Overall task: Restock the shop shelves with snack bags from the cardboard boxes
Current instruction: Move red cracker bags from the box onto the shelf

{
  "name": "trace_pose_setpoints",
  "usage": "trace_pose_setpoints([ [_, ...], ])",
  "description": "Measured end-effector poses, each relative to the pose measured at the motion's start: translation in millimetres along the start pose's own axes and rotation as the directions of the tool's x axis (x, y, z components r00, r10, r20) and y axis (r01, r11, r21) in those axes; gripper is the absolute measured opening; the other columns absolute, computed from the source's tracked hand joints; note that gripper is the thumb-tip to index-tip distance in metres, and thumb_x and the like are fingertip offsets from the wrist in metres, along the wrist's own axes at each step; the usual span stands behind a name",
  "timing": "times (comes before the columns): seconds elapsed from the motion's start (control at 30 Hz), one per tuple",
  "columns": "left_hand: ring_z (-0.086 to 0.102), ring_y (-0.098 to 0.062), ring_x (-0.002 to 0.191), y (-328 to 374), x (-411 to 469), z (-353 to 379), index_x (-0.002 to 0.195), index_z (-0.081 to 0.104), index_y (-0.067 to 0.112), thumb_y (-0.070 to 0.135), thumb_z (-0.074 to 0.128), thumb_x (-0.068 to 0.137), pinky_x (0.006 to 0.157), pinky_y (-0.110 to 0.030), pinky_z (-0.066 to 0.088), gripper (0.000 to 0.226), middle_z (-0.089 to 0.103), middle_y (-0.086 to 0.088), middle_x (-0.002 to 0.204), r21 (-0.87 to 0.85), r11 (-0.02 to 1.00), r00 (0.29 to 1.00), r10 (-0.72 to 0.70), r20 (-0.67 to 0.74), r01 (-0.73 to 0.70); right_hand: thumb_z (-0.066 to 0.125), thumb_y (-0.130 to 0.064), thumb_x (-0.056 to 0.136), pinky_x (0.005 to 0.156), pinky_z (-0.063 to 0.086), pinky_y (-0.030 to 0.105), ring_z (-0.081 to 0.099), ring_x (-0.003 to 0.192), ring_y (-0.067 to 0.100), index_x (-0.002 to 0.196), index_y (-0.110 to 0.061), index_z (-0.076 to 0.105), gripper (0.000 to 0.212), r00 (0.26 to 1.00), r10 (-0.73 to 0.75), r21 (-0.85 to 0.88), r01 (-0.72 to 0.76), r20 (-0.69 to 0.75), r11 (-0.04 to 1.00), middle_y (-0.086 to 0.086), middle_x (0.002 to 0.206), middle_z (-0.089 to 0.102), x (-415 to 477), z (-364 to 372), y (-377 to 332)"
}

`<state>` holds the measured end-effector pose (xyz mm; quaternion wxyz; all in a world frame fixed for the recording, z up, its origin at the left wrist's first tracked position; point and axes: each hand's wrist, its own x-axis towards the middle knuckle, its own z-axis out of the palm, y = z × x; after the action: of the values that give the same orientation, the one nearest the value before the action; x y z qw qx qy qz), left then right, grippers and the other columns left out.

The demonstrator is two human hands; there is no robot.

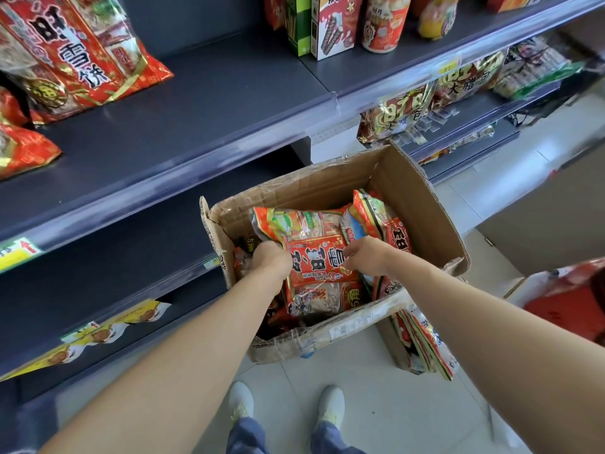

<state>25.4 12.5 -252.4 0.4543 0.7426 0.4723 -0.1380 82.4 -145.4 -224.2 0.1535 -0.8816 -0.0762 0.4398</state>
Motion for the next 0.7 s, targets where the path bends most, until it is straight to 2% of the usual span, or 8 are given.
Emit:
trace_pose_setpoints([
  [0.1, 0.047, -0.019, 0.07, 17, -3, -12, 0.078, 0.042, 0.011, -0.001, 0.037, 0.094, 0.059, -0.031, 0.04, 0.021, 0.048, -0.005, 0.079, 0.021, 0.983, 0.982, 0.182, -0.046, -0.181, 0.047, -0.015, 0.097, 0.098, 0.042, 0.032, 0.05, 0.123, 0.028, 0.131, -0.002, 0.053, 0.037, 0.998, -0.035, -0.032, 0.033, -0.058, 0.999, 0.015, 0.137, 0.052, 2, -7, -2],
  [0.2, 0.029, -0.017, 0.063, 32, -3, -27, 0.069, 0.029, 0.016, -0.01, 0.035, 0.086, 0.056, -0.035, 0.023, 0.032, 0.038, -0.005, 0.076, 0.103, 0.922, 0.926, 0.377, -0.029, -0.373, 0.049, -0.008, 0.094, 0.079, 0.045, 0.033, 0.057, 0.1, 0.029, 0.129, 0.002, 0.051, 0.037, 0.991, -0.042, 0.07, 0.051, -0.127, 0.996, 0.019, 0.128, 0.056, 6, -17, -8],
  [0.23, 0.03, -0.018, 0.065, 37, -7, -35, 0.07, 0.031, 0.016, -0.011, 0.036, 0.084, 0.058, -0.035, 0.023, 0.031, 0.038, -0.006, 0.078, 0.14, 0.892, 0.901, 0.434, -0.007, -0.429, 0.05, -0.009, 0.093, 0.079, 0.044, 0.031, 0.056, 0.102, 0.029, 0.134, 0.0, 0.047, 0.042, 0.987, -0.042, 0.1, 0.058, -0.156, 0.993, 0.018, 0.13, 0.055, 7, -22, -12],
  [0.33, 0.037, -0.02, 0.067, 51, -18, -61, 0.076, 0.043, 0.012, -0.007, 0.042, 0.088, 0.06, -0.032, 0.028, 0.022, 0.042, -0.005, 0.073, 0.24, 0.775, 0.81, 0.571, 0.134, -0.585, 0.056, -0.017, 0.091, 0.104, 0.038, 0.031, 0.043, 0.131, 0.03, 0.146, -0.005, 0.031, 0.062, 0.96, -0.072, 0.149, 0.116, -0.269, 0.982, 0.016, 0.144, 0.043, 6, -38, -26],
  [0.43, 0.042, -0.018, 0.071, 66, -31, -88, 0.078, 0.046, 0.009, -0.004, 0.046, 0.09, 0.061, -0.03, 0.03, 0.018, 0.048, -0.008, 0.077, 0.244, 0.692, 0.732, 0.616, 0.291, -0.68, 0.057, -0.01, 0.089, 0.099, 0.039, 0.026, 0.045, 0.128, 0.027, 0.149, -0.008, 0.023, 0.069, 0.951, -0.143, 0.19, 0.2, -0.276, 0.961, 0.015, 0.146, 0.04, -6, -52, -44],
  [0.53, 0.048, -0.018, 0.078, 82, -44, -113, 0.074, 0.044, 0.015, -0.001, 0.049, 0.09, 0.068, -0.029, 0.035, 0.023, 0.054, -0.006, 0.084, 0.283, 0.62, 0.681, 0.652, 0.333, -0.732, 0.057, 0.001, 0.087, 0.071, 0.045, 0.013, 0.058, 0.085, 0.011, 0.125, -0.017, 0.04, 0.046, 0.933, -0.255, 0.29, 0.325, -0.253, 0.9, 0.002, 0.104, 0.061, -26, -62, -60],
  [0.57, 0.049, -0.018, 0.079, 85, -47, -120, 0.073, 0.045, 0.017, 0.0, 0.05, 0.091, 0.07, -0.029, 0.035, 0.025, 0.056, -0.005, 0.085, 0.29, 0.6, 0.666, 0.664, 0.341, -0.746, 0.057, 0.006, 0.085, 0.073, 0.046, 0.014, 0.058, 0.084, 0.01, 0.124, -0.02, 0.04, 0.05, 0.93, -0.272, 0.336, 0.346, -0.247, 0.876, 0.0, 0.097, 0.06, -30, -64, -63],
  [0.7, 0.057, -0.016, 0.086, 95, -66, -150, 0.086, 0.055, 0.009, 0.002, 0.049, 0.094, 0.069, -0.021, 0.043, 0.013, 0.065, -0.008, 0.096, 0.256, 0.601, 0.653, 0.679, 0.336, -0.757, 0.069, 0.007, 0.076, 0.083, 0.048, 0.032, 0.061, 0.101, 0.022, 0.141, -0.018, 0.028, 0.081, 0.934, -0.32, 0.507, 0.355, -0.157, 0.785, 0.007, 0.112, 0.062, -33, -73, -67],
])
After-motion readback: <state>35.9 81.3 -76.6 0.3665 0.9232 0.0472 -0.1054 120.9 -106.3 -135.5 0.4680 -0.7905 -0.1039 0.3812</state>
